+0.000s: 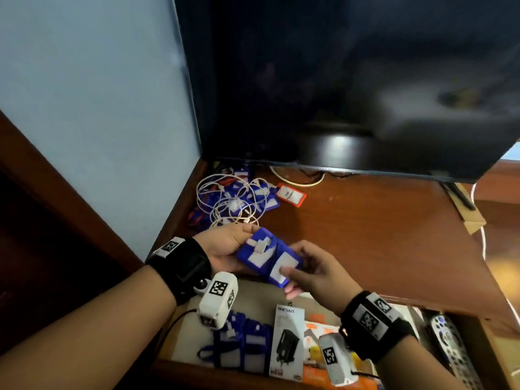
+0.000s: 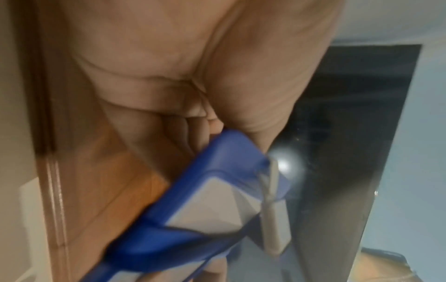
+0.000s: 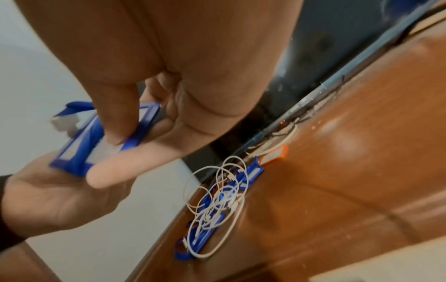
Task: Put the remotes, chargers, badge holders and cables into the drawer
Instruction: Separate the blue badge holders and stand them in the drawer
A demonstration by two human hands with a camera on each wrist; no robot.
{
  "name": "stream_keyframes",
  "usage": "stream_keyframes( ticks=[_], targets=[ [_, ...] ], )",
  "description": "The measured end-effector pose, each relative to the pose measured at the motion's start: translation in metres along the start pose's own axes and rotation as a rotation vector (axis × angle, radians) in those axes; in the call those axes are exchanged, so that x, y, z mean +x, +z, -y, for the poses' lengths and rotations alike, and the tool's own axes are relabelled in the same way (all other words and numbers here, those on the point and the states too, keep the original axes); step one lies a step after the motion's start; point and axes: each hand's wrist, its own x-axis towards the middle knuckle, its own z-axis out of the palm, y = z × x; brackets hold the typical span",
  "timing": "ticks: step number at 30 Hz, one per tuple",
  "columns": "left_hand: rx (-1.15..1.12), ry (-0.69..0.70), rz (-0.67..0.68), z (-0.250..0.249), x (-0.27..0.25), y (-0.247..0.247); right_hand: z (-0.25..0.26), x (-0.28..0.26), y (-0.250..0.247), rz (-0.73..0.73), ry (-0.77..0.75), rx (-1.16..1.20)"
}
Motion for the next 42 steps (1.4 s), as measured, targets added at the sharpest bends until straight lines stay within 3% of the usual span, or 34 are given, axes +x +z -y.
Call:
stream_keyframes(
  ticks=[9, 13, 17, 21, 28, 35, 42],
  targets=[
    [-0.193, 0.157, -0.072, 0.051, -0.006, -0.016, -0.033, 0.007, 0.02, -0.096, 0.116, 0.245],
    [-0.268, 0.156, 0.052, 0.079, -0.016, -0.018, -0.05, 0.005, 0.031, -0.15, 0.222, 0.218],
    [0.088, 0.158, -0.264, 0.112, 0.0, -0.02, -0.072, 0.004, 0.037, -0.12, 0.304, -0.134],
    [0.291, 0.01, -0.305, 0.142, 0.017, -0.043, -0.091, 0.001, 0.029, -0.079, 0.282, -0.712],
    [0.724, -0.129, -0.375, 0.178, 0.063, -0.096, -0.089, 0.004, -0.001, -0.072, 0.231, -0.788],
    [0.591, -0.176, -0.456, 0.168, 0.099, -0.107, -0.075, 0.042, -0.028, -0.081, 0.151, -0.878],
    [0.733, -0.282, -0.387, 0.177, 0.125, -0.109, -0.066, 0.095, -0.051, -0.12, 0.162, -0.899]
  ],
)
